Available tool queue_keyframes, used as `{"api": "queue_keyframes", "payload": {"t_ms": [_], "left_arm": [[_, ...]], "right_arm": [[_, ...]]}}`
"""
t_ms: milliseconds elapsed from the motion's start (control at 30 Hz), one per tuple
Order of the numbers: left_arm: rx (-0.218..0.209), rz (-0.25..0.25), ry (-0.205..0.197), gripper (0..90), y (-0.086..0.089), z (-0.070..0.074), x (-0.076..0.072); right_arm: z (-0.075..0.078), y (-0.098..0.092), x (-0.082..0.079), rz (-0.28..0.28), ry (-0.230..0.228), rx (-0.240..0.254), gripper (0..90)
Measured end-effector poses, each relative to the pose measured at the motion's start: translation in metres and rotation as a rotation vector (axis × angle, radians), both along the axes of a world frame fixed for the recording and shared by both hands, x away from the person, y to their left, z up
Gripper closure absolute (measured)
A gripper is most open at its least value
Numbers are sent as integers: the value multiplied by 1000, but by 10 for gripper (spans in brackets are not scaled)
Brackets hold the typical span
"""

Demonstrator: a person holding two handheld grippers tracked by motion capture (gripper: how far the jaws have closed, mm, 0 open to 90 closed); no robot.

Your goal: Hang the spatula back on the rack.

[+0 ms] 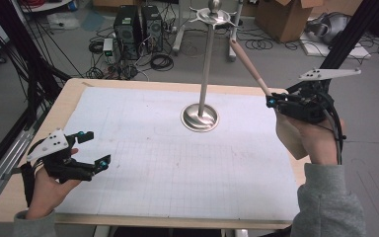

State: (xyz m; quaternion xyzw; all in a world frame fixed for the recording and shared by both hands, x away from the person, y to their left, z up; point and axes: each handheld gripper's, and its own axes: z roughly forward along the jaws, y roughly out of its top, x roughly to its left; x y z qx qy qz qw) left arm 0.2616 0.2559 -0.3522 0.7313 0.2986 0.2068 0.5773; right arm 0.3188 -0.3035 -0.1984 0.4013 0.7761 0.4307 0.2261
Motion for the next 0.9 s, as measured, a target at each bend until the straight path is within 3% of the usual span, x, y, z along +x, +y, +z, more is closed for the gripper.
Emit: {"api": "queue_keyframes", "payload": {"t_ms": [500, 900], "left_arm": [[-17, 4, -5, 19, 4, 2, -2], [-12, 6, 1, 19, 4, 0, -3]], "right_arm": [[23, 5, -4, 10, -38, 12, 783], [26, -5, 1, -7, -43, 50, 783]]}}
